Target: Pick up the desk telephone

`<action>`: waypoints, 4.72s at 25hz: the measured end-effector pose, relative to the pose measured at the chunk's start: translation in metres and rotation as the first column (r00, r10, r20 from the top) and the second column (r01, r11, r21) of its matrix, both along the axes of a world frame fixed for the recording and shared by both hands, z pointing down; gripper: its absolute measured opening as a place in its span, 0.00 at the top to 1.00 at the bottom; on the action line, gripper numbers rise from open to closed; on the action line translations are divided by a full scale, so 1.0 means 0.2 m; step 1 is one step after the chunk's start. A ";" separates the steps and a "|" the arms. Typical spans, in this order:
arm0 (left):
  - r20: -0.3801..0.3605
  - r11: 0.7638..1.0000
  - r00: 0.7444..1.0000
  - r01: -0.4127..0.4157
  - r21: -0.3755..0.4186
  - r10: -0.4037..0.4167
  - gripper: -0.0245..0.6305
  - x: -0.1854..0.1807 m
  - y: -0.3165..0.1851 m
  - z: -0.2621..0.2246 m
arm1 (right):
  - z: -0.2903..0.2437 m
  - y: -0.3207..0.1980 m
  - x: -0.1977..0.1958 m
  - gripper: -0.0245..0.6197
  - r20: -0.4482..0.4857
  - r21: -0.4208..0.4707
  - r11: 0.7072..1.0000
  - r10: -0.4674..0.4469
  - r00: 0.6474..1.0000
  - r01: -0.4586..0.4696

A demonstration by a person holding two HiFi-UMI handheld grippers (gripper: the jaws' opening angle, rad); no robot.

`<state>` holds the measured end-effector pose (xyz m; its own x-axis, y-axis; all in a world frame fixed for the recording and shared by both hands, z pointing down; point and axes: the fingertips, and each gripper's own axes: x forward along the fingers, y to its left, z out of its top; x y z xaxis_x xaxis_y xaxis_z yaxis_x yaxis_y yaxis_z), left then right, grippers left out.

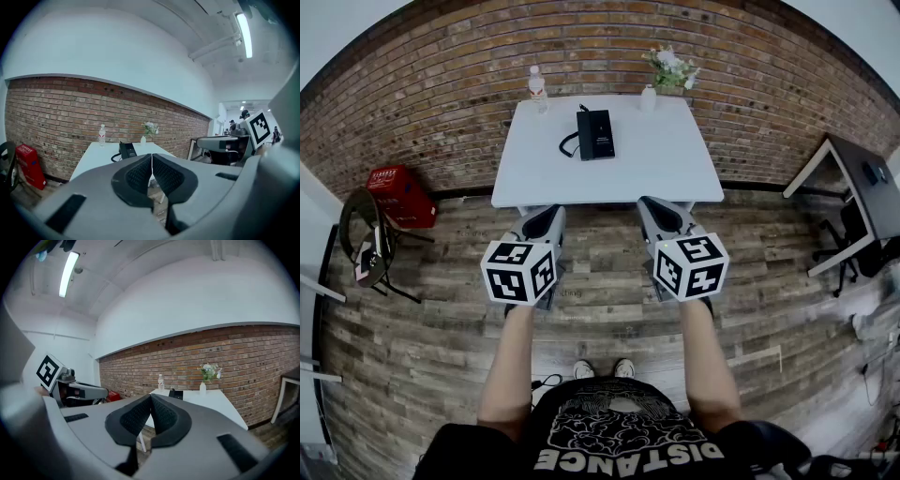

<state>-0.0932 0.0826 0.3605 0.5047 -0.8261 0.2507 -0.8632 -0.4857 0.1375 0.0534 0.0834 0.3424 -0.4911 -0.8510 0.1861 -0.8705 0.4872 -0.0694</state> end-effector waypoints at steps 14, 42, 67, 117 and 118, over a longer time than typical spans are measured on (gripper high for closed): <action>-0.029 0.999 0.999 -0.043 0.007 0.043 0.94 -0.17 -0.14 0.01 | 0.05 -0.11 -0.23 0.96 -0.027 -0.012 1.000 0.012 1.000 -0.012; -0.065 0.997 0.997 -0.051 -0.061 0.047 0.76 -0.23 -0.63 0.20 | 0.22 -0.58 -0.24 0.79 -0.032 -0.059 0.998 0.021 0.999 -0.023; -0.102 0.975 0.991 0.060 -0.212 -0.084 0.70 0.04 -1.59 0.38 | 0.40 -1.64 0.07 0.70 0.001 -0.169 0.979 -0.120 0.993 0.118; -0.383 0.765 0.914 -0.341 -0.547 0.133 0.60 0.22 -2.44 1.12 | 1.24 -2.36 -0.22 0.54 0.144 -0.561 0.789 -0.206 0.968 0.251; -0.383 0.759 0.913 -0.347 -0.551 0.140 0.60 0.22 -2.44 1.13 | 1.25 -2.36 -0.24 0.54 0.149 -0.563 0.785 -0.212 0.966 0.259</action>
<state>-0.0486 -0.4057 0.5868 0.8014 -0.3972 0.4473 -0.5900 -0.4017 0.7003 0.0058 -0.3891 0.5917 -0.6946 -0.4552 0.5571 -0.7146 0.5263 -0.4608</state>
